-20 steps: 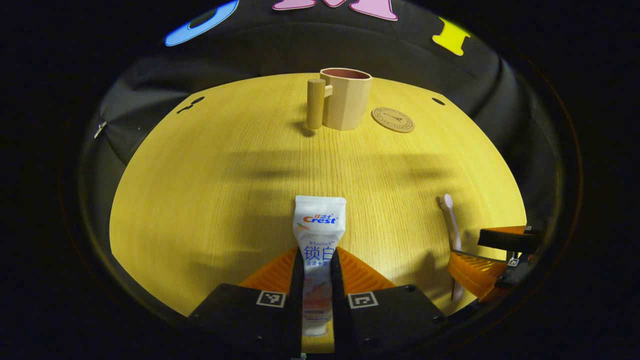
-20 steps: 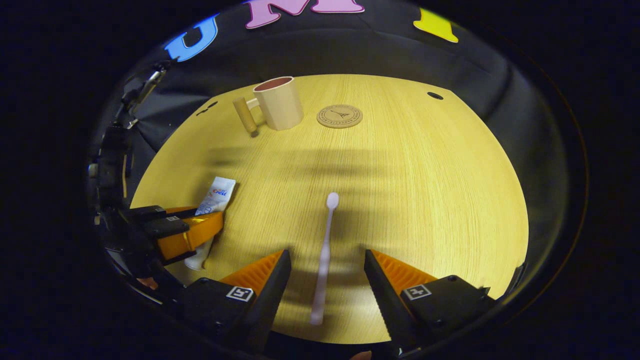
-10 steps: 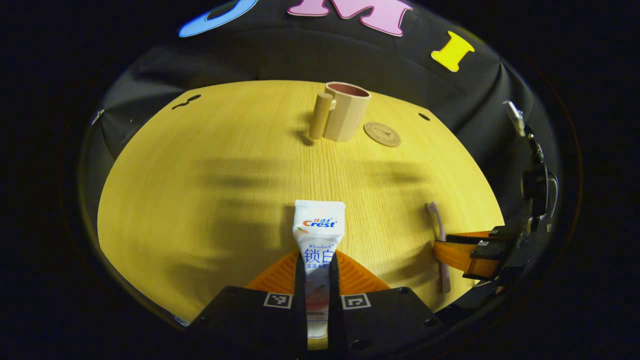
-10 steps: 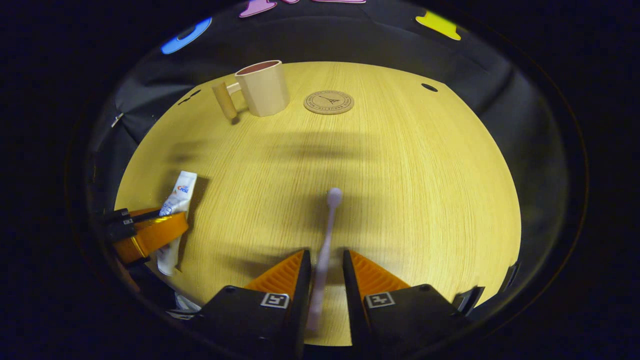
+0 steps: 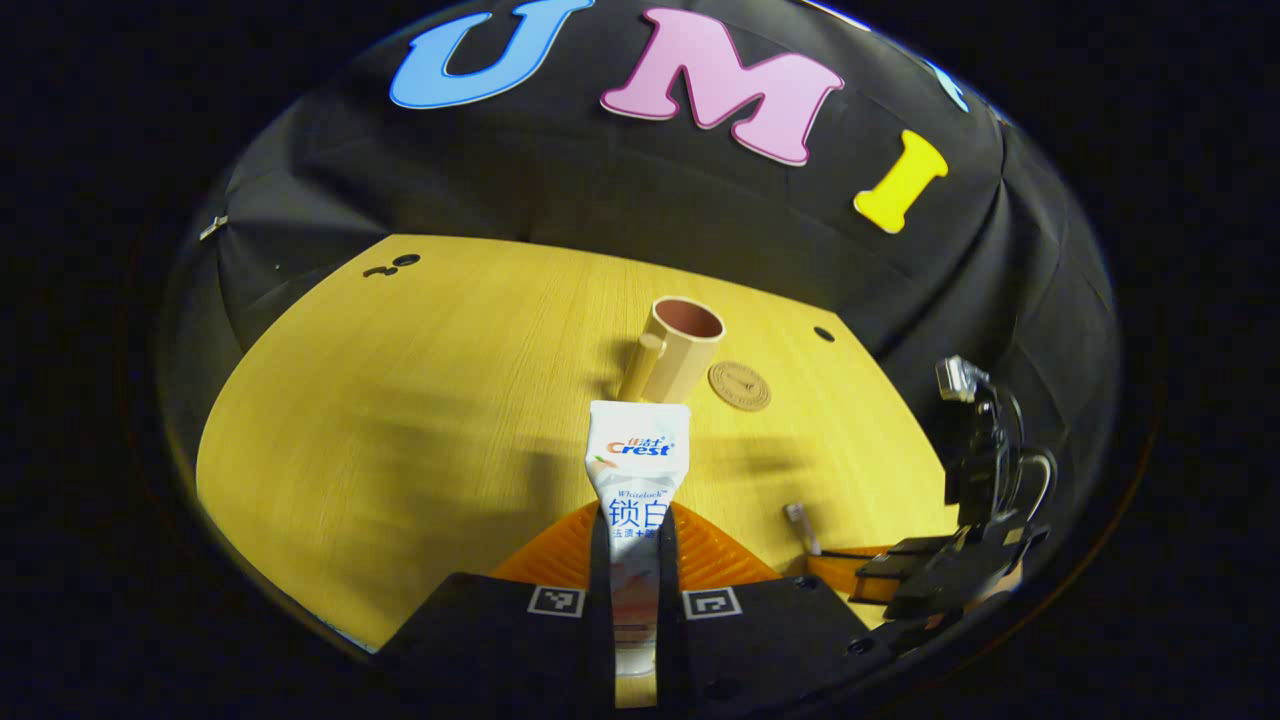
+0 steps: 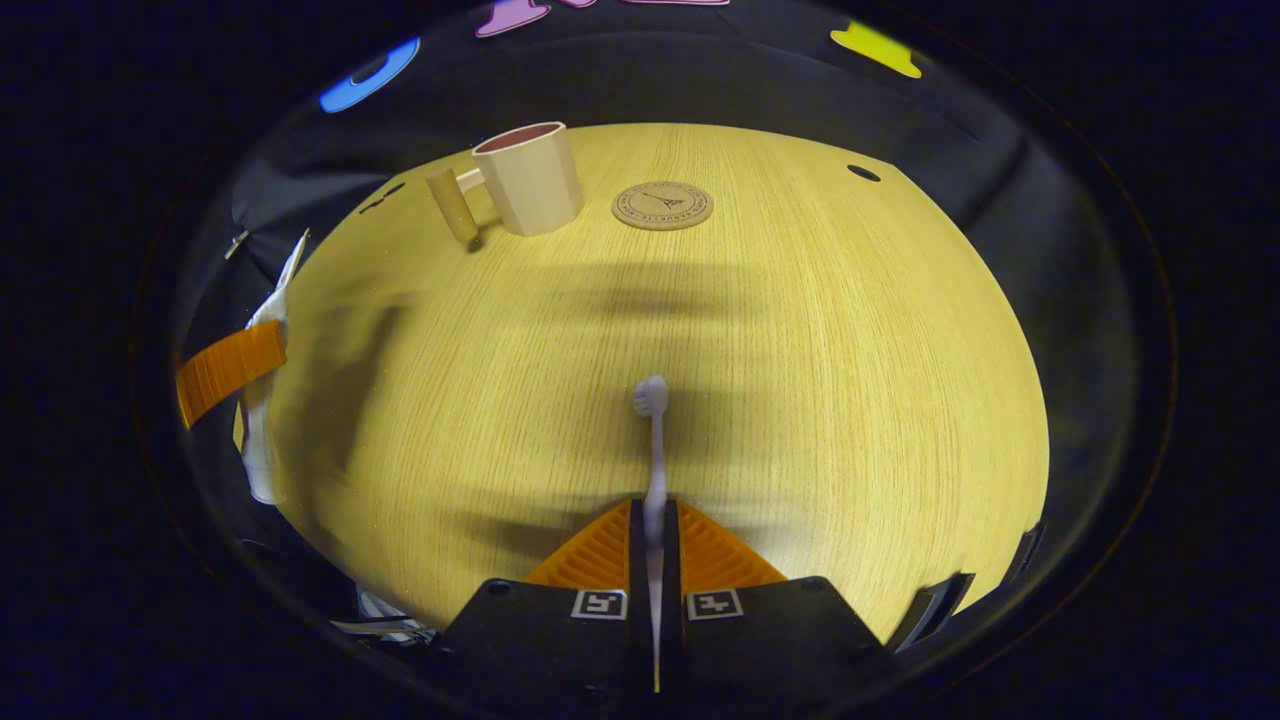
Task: Put the toothbrush and toothpaste on the desktop into the cup, then pick up the cup and place it on the coaster on the desktop.
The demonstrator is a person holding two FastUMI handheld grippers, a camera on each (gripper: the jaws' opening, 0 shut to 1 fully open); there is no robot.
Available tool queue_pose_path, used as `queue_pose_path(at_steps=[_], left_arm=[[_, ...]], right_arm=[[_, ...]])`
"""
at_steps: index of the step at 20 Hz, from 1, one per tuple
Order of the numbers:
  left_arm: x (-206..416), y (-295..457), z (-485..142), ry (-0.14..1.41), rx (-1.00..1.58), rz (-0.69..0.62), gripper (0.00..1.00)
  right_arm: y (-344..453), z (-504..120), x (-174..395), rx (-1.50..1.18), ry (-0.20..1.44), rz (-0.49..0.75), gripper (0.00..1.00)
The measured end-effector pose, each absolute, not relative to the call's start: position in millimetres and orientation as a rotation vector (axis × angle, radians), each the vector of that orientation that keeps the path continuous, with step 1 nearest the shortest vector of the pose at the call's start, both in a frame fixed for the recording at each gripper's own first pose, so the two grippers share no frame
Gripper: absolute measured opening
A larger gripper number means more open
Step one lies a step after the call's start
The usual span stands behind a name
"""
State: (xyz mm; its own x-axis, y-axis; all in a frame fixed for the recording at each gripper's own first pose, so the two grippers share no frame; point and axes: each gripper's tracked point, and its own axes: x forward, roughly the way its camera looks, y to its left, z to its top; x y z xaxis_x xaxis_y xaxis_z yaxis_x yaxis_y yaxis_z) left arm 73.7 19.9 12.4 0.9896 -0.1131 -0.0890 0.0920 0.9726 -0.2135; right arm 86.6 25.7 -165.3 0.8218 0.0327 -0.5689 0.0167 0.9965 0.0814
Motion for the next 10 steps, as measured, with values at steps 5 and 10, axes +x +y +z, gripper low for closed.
queue_pose_path(at_steps=[5,10], left_arm=[[77,21,84,-0.057,-0.243,-0.153,0.20],[103,15,166,-0.241,-0.245,-0.225,0.24]], right_arm=[[41,-127,87,0.197,0.446,0.133,0.07],[47,-75,80,0.248,0.323,0.208,0.07]])
